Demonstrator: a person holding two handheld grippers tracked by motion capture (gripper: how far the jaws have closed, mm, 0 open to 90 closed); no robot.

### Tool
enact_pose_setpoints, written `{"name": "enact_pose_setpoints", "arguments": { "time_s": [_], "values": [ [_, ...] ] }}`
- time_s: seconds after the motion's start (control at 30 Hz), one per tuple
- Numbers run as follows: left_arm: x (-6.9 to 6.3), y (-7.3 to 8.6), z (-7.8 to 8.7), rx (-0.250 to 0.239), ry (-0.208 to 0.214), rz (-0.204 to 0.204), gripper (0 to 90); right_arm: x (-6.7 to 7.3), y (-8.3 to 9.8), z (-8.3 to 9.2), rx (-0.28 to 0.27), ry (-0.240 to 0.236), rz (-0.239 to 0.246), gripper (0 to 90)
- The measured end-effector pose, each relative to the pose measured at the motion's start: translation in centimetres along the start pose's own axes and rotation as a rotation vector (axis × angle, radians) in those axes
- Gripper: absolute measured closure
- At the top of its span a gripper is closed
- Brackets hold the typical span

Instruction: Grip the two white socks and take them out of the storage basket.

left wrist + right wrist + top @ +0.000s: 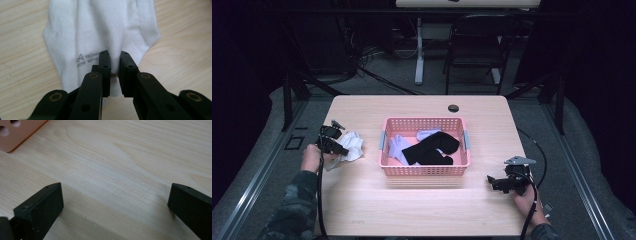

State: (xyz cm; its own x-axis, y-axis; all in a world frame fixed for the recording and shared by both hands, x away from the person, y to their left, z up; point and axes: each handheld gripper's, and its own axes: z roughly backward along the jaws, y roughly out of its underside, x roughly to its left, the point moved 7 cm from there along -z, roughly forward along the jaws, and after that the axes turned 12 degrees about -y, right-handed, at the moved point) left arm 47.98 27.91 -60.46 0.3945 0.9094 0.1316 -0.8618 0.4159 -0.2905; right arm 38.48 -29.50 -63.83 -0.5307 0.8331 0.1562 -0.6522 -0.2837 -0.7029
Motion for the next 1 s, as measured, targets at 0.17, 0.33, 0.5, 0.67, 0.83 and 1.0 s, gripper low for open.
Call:
{"name": "enact_pose_setpoints", "arguments": {
  "time_s": [0.17, 0.33, 0.5, 0.67, 0.83, 1.0],
  "values": [
    [-0.2, 0.0, -0.3, -0.031, 0.012, 0.006, 65.8, 0.0, 0.0, 0.0, -0.001, 0.0, 0.0, 0.0],
    [-0.3, 0.1, 2.0, -0.106, -0.047, 0.028, 26.1, 0.0, 0.0, 0.0, -0.001, 0.0, 0.0, 0.0],
    [-0.8, 1.0, 4.8, -0.148, -0.058, 0.033, 12.1, 0.0, 0.0, 0.0, 0.001, 0.003, 0.003, 0.0],
    [-1.0, 2.3, 6.0, -0.192, -0.069, 0.043, 0.0, 0.0, 0.0, 0.0, 0.001, 0.004, 0.002, 0.0],
    [-1.4, 3.8, 6.0, -0.21, -0.065, 0.055, 0.0, 0.0, 0.0, 0.0, -0.001, 0.005, 0.001, 0.0],
    [-1.5, 4.9, 5.4, -0.201, -0.056, 0.066, 0.0, 0.0, 0.0, 0.0, -0.001, 0.004, 0.002, 0.0]
  ]
}}
